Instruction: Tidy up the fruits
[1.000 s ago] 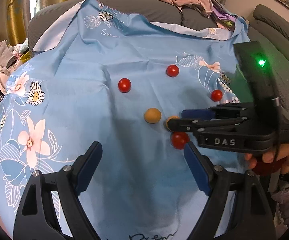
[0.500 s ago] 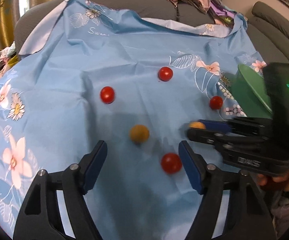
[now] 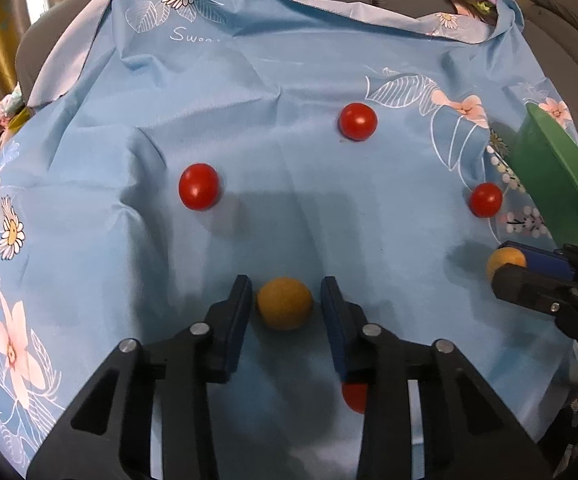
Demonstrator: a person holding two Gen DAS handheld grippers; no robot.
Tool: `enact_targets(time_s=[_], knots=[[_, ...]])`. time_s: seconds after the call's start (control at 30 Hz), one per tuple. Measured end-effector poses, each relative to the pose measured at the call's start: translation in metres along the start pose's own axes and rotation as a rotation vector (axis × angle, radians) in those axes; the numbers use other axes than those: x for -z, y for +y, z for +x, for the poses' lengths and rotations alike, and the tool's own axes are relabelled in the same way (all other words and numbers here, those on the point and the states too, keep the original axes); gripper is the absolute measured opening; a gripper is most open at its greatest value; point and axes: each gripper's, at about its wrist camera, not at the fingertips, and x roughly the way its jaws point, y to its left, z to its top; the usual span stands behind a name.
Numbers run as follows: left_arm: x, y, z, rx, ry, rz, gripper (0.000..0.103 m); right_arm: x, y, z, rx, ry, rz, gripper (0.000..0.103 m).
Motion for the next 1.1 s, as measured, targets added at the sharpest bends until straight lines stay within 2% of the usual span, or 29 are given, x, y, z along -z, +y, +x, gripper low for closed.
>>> enact_targets(time_s=[0.03,0.27,0.67,1.1], knots=[[0.0,0.001,0.0,-0.008,-0.003,-0.003,0.027,0.0,-0.001,0.0,-0.002,-0.002,0.003,0.029],[0.003,-0.001,-0.004,-0.008,0.001,-0.002,0.027,0.002,-0.002,-0.003,-0.001,-0.009,0.01,0.029],[0.026,-0.019,-0.061,0.015,-0.056,0.0,0.027,0.015,0.006,-0.033,0.006,-0.04,0.008,0.029],[0.05,-0.035,-0.116,0.032,-0.126,-0.009,0.027,0.027,0.028,-0.079,0.012,-0.111,-0.024,0.029]])
